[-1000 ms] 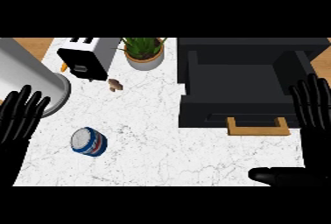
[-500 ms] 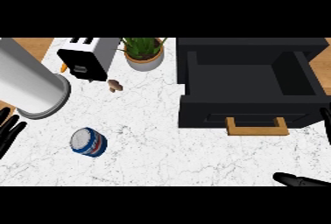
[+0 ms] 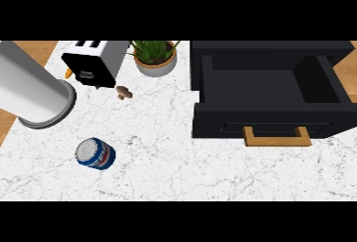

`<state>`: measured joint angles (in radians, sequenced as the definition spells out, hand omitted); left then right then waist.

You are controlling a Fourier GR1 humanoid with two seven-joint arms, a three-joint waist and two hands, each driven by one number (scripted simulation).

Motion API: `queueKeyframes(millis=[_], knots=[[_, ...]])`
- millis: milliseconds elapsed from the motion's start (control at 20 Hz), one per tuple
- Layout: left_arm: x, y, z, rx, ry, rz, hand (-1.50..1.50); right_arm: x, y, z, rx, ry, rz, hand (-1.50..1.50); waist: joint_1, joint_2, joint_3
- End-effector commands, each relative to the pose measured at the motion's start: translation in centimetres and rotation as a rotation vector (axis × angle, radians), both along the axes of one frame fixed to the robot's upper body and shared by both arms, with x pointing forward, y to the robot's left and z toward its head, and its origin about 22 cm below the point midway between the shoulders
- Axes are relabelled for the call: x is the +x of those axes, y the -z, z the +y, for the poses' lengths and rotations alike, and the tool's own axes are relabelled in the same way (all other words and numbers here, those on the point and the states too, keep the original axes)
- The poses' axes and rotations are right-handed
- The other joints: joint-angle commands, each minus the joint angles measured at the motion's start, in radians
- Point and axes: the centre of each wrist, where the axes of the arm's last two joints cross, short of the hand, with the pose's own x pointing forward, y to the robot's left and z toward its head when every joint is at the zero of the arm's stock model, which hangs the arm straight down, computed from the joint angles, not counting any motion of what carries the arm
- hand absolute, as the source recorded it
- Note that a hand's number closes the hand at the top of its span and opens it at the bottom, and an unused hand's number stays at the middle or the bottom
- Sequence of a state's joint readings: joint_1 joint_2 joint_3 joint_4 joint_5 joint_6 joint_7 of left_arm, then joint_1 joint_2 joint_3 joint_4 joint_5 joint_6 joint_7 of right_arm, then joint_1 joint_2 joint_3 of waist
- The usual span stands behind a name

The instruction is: Pick up the can, place it into the drawer and close the drawer

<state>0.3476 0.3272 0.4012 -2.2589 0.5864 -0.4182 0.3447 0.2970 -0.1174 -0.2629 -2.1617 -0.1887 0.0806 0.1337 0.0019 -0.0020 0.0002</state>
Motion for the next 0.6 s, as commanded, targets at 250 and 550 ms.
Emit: queueKeyframes(millis=[250,550], knots=[[-1.3,0.4,3.3,-0.162,-0.039,0.08,-1.5,-2.8,0.6,-3.1,-0.013,-0.011,0.007,-1.5,0.001,-0.002,0.0],[2.5,-0.4,0.8,-0.228,-0.02,0.138,-1.5,-4.6,1.7,-3.9,-0.008,-0.004,-0.008,-1.5,-0.011,0.001,0.0]])
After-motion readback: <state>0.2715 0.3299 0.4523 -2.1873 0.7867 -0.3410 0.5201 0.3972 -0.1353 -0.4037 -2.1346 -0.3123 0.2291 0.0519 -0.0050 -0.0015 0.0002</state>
